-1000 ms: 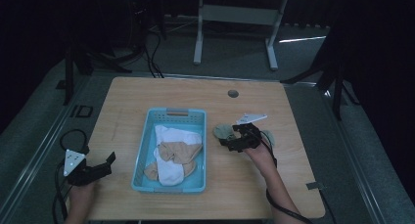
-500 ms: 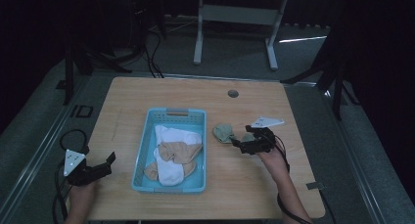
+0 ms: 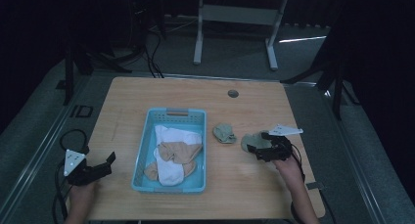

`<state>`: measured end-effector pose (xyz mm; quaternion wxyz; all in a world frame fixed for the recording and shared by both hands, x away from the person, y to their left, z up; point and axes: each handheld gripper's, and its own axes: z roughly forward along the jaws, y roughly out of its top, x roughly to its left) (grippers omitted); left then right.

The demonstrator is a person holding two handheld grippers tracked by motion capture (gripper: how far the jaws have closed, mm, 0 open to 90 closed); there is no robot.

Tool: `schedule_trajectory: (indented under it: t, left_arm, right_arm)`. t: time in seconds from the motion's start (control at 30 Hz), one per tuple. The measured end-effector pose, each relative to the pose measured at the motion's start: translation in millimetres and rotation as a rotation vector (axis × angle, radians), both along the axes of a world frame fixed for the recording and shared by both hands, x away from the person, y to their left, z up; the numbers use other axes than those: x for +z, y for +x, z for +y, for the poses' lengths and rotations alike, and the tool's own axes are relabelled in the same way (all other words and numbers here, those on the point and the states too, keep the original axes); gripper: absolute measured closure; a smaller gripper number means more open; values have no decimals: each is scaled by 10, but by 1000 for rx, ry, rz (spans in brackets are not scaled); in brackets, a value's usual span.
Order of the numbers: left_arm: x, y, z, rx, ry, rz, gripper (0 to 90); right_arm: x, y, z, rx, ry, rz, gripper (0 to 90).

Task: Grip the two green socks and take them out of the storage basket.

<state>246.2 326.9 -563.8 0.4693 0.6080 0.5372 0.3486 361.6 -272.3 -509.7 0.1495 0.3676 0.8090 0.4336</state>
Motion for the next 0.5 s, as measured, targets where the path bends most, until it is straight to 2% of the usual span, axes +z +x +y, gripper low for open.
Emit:
schedule_trajectory:
  t: [0.3, 0.43, 0.5]
  left_arm:
    - [0, 0, 0, -1, 1, 0, 0]
    - [0, 0, 1, -1, 0, 0, 0]
    - [0, -1, 0, -2, 2, 0, 0]
  right_arm:
    - [-105, -106, -219, -37, 10, 4, 140]
    - [-161, -161, -303, -57, -13, -5, 138]
    - [-192, -184, -347, -59, -5, 0, 138]
